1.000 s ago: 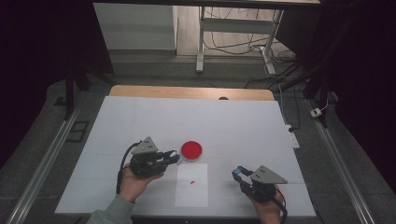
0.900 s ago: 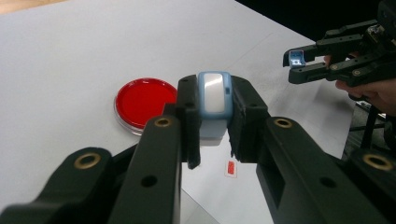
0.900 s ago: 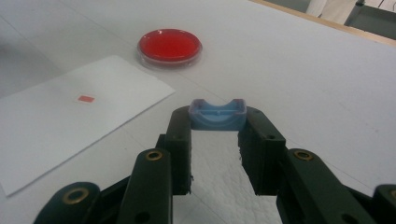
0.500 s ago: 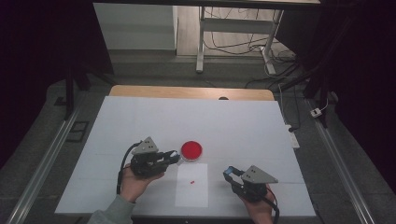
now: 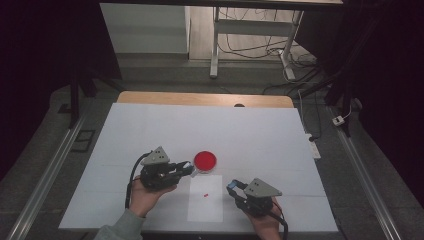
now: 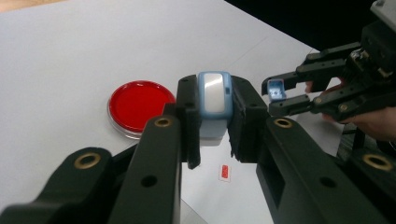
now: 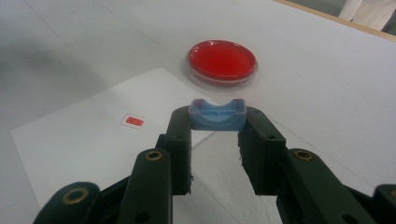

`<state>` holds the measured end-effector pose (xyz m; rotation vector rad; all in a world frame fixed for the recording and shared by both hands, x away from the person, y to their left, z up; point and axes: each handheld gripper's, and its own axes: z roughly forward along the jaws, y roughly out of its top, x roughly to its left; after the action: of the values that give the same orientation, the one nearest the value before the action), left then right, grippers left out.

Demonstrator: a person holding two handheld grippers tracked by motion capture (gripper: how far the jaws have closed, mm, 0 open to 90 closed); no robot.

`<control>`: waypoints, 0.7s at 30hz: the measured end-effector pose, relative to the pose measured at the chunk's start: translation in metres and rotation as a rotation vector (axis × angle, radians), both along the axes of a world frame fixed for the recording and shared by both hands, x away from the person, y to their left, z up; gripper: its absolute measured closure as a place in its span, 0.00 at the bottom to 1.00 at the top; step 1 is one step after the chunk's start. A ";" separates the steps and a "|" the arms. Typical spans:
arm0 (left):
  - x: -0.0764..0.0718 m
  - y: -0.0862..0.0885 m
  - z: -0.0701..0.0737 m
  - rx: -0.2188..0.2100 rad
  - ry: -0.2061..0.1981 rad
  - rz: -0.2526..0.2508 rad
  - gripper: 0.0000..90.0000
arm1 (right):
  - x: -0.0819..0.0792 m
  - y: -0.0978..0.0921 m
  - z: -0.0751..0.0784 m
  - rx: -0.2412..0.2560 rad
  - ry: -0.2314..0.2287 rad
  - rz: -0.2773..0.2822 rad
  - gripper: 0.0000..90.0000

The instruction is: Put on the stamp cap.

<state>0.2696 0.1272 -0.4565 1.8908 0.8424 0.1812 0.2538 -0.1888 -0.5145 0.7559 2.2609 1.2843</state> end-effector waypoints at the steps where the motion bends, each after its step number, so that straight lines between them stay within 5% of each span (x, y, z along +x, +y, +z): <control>1: 0.000 0.000 0.000 0.001 -0.001 -0.001 0.84 | 0.000 0.002 -0.001 0.008 -0.002 0.002 0.72; 21: -0.002 -0.009 -0.001 0.006 0.000 -0.022 0.84 | -0.002 0.034 -0.006 -0.013 -0.018 0.033 0.72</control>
<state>0.2673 0.1182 -0.4573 1.9049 0.8210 0.1704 0.2520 -0.1545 -0.5205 0.7022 2.2740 1.2856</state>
